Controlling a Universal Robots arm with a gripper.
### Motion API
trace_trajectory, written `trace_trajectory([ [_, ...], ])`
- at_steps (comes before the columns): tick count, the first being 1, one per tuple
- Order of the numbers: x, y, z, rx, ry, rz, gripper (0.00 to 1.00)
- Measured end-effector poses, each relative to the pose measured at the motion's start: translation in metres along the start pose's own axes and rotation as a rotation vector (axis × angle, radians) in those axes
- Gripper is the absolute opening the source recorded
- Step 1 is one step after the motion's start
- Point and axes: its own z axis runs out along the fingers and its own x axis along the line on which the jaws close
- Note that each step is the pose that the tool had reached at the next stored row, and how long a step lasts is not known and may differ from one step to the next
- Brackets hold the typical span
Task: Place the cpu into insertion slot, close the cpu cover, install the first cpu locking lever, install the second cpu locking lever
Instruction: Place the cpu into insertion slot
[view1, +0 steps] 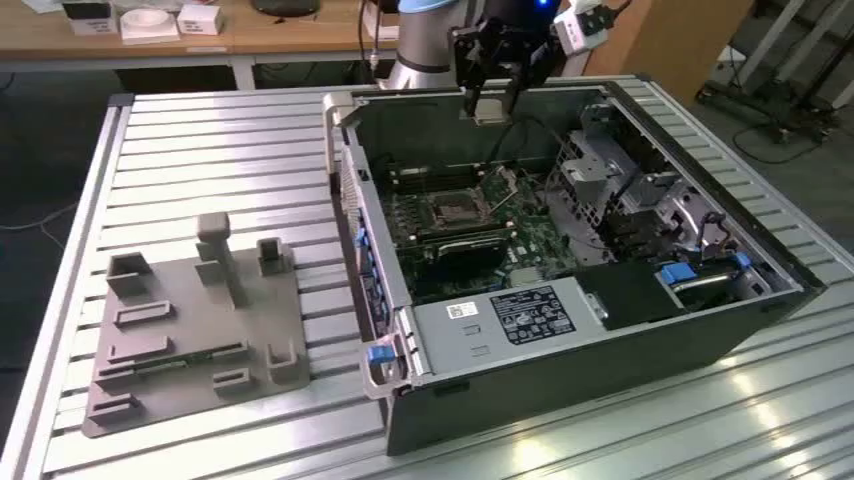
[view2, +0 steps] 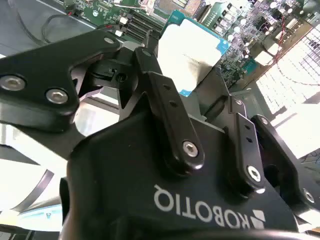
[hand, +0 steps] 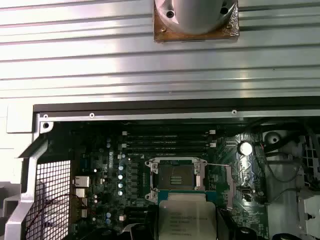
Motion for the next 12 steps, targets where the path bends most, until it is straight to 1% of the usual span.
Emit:
trace_trajectory([
  [12,0.0000,0.0000,0.0000,0.0001,0.0000,0.000,0.54],
])
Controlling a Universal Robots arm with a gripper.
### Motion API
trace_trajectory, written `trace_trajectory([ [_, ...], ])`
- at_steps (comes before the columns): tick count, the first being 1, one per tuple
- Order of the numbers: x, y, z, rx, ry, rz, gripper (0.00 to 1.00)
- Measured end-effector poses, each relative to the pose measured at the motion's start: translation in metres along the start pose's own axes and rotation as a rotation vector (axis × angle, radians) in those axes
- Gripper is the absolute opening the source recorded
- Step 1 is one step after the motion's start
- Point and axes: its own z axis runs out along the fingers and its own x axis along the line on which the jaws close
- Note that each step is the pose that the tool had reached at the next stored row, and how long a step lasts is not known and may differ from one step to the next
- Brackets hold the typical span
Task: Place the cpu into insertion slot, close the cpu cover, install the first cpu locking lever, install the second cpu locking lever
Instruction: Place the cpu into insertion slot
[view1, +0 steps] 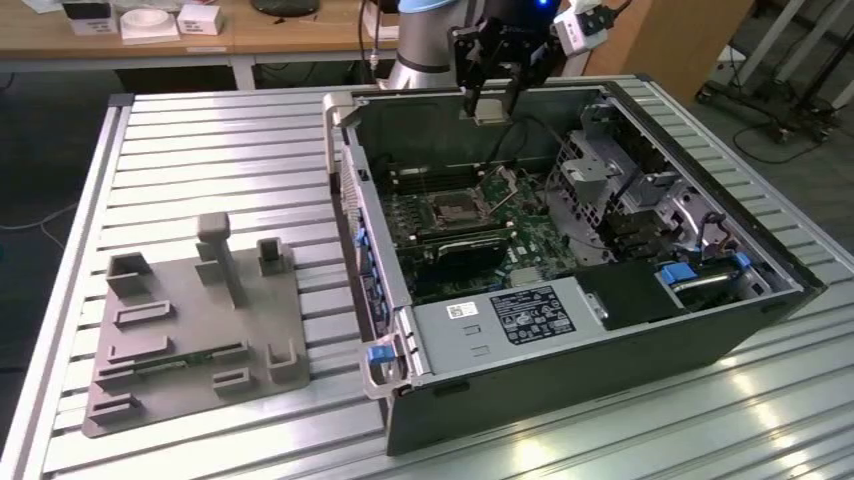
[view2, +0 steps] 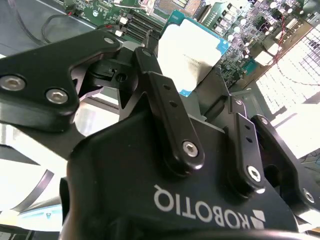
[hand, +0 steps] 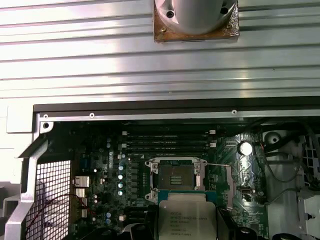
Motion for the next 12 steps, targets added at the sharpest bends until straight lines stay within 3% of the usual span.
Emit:
trace_trajectory([
  [4,-0.0001,0.0000,0.0000,-0.0002,-0.0009,0.010,0.54],
  [12,0.0000,0.0000,0.0005,-0.0016,-0.0077,0.087,0.54],
])
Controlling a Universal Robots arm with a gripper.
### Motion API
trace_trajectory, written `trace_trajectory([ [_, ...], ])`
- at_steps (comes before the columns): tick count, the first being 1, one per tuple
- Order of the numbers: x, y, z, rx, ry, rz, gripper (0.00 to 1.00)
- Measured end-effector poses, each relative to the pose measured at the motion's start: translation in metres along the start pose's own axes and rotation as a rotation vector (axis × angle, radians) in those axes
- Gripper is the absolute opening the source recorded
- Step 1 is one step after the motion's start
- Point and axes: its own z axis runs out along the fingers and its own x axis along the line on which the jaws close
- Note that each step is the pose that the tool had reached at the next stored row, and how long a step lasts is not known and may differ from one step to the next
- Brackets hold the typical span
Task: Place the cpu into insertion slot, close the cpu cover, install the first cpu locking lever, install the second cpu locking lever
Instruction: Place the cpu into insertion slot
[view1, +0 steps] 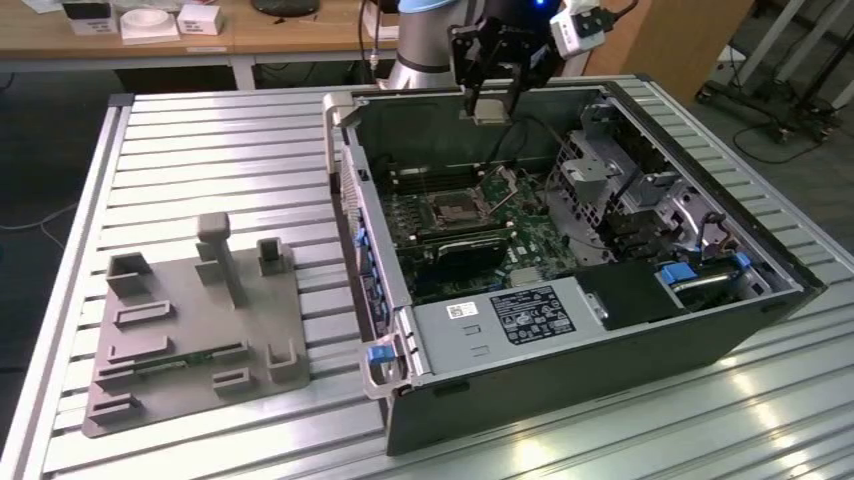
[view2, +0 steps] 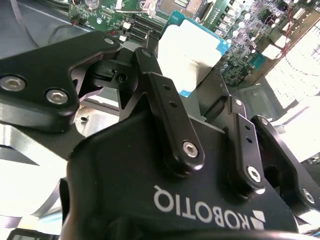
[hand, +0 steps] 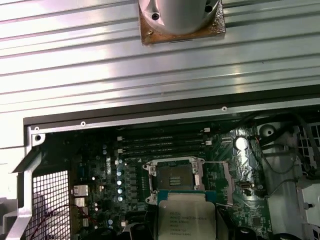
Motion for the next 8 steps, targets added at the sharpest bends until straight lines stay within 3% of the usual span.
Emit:
trace_trajectory([
  [8,0.0000,0.0000,0.0001,-0.0002,-0.0004,0.003,0.54],
])
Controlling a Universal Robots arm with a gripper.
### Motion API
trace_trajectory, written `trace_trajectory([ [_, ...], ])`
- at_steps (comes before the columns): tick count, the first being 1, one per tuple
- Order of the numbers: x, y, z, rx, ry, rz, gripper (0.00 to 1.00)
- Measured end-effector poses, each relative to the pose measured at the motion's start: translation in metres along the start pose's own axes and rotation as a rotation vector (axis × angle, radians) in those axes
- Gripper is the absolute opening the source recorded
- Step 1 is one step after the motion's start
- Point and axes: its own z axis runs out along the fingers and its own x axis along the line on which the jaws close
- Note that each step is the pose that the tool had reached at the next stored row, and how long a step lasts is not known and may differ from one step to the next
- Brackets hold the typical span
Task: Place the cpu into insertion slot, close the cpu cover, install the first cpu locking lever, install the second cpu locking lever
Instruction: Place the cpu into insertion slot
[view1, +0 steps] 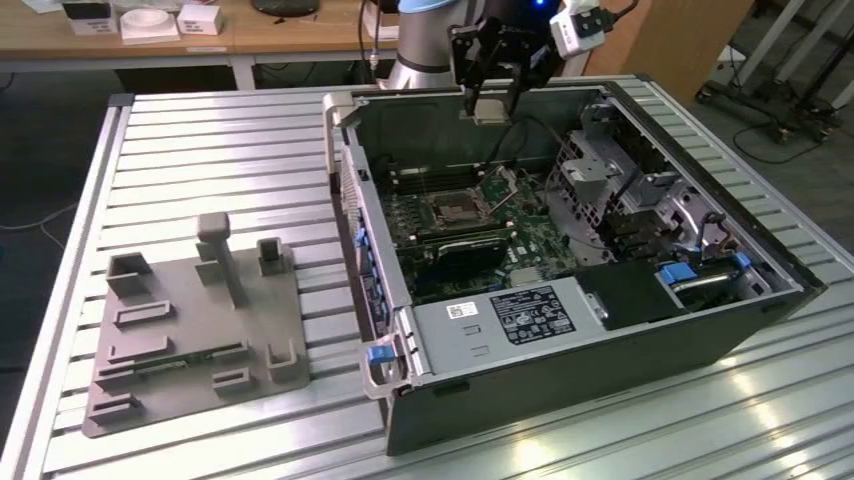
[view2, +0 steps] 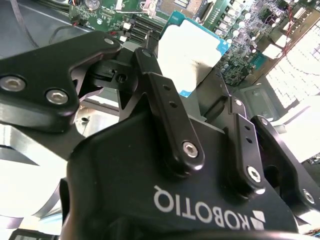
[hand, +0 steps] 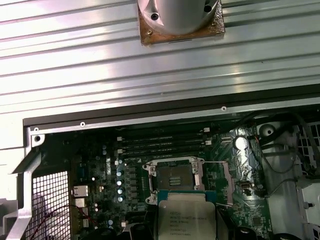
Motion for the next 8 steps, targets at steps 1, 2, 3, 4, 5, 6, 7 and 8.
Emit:
trace_trajectory([
  [1,0.0000,0.0000,0.0000,0.0000,0.0000,0.000,0.54],
  [2,0.0000,0.0000,0.0000,0.0000,0.0000,0.000,0.54],
  [3,0.0000,0.0000,0.0000,0.0000,0.0000,0.000,0.54],
  [4,0.0000,0.0000,0.0000,0.0000,0.0000,0.001,0.54],
  [5,0.0000,0.0000,0.0000,-0.0001,-0.0005,0.005,0.54],
  [6,0.0000,0.0000,0.0000,-0.0002,-0.0011,0.013,0.54],
  [7,0.0000,0.0000,0.0001,-0.0004,-0.0020,0.022,0.54],
  [8,0.0000,0.0000,0.0002,-0.0007,-0.0032,0.036,0.54],
])
